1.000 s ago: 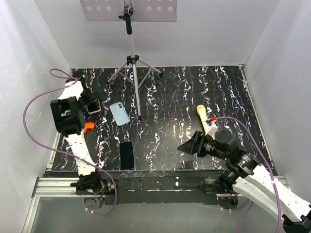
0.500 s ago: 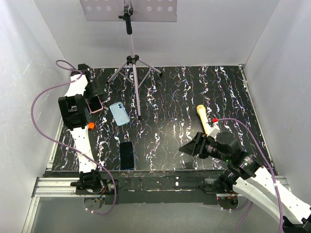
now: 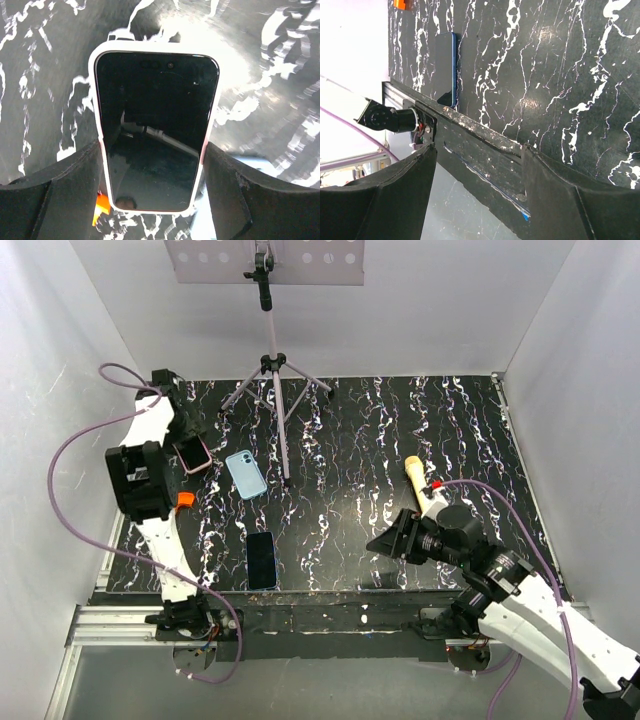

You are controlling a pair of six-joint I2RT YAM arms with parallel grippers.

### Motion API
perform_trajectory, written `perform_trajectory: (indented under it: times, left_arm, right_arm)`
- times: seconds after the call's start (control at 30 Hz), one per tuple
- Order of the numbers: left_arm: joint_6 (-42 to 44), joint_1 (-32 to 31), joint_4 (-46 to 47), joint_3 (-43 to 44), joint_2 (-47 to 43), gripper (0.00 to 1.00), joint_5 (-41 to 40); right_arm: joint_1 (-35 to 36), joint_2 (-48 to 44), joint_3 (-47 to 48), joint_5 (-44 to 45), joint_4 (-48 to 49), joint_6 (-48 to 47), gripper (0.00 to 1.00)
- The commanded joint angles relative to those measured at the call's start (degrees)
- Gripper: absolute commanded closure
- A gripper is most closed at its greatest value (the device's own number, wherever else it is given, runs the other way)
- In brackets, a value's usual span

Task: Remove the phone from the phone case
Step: Pick up the phone at the center of the board.

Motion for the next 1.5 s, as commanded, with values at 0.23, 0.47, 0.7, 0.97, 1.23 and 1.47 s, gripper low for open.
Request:
perform_trajectory:
  times: [0.23,0.47,0.7,0.97,1.23,1.47]
  left_arm:
    - [-25.69,-9.84,20.26,-44.83,-49.48,1.0,18.82]
    - [-47.48,-31.82,25.63,-64.19,-70.15,1.0,15.25]
    - [-51.91,-47.22,26.87,-61.58,-68.61,1.0,9.34]
    - [-54.1,-52.67,26.08,-58.23,-65.78,1.0,7.67]
    - [-53.76,-53.29,25.9,-57.09,-66.05,1.0,7.93]
    - [-49.98,-53.2,26.43,-56.83,-68.5,0.36,8.02]
  right_arm:
    - [-0.44,10.96,4.15,-2.32,6.44,-1.85,0.24]
    - [3.68,25.37,11.96,-11.92,15.67,-8.53,0.24]
    - [9.31,36.63,19.44,-12.71,23.67,-6.61,0.27]
    - [10.37,40.86,21.12,-4.8,20.79,-2.21,0.46]
    - [10.11,38.49,15.06,-7.87,28.94,0.86,0.98]
    - [6.16,35.42,6.46,-16.56,46.91,7.44,0.99]
